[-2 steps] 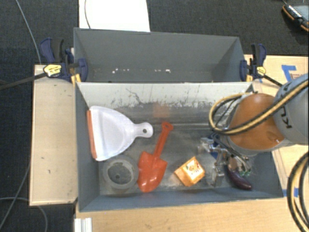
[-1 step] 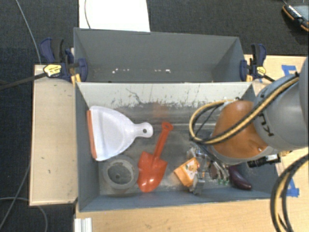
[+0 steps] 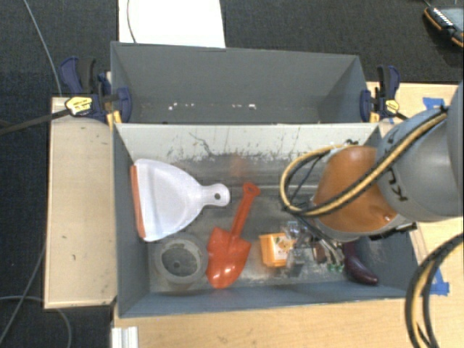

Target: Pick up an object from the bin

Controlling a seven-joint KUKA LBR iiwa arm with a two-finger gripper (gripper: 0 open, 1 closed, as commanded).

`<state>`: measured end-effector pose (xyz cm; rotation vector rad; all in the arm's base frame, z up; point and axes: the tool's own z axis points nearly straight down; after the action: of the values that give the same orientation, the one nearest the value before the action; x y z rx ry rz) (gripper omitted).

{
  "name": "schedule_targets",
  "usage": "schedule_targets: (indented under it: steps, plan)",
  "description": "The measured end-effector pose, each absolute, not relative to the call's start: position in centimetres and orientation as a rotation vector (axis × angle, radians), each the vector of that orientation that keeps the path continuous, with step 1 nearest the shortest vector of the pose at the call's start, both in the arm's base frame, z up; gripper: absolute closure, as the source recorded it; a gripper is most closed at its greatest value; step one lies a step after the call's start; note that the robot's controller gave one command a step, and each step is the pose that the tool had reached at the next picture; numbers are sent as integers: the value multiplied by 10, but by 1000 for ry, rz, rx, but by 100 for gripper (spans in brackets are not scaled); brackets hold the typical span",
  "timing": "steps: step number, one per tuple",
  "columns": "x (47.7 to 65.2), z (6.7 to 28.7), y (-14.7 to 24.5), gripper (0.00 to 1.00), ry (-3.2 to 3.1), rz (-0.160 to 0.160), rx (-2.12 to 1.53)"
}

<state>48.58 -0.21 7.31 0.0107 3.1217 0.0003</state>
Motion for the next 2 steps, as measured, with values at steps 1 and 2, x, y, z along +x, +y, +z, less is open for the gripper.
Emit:
schedule_targets:
  steps: [1, 2]
  plan:
    - [486, 73, -2, 100, 3122, 0, 9]
    - [492, 187, -2, 100, 3125, 0, -18]
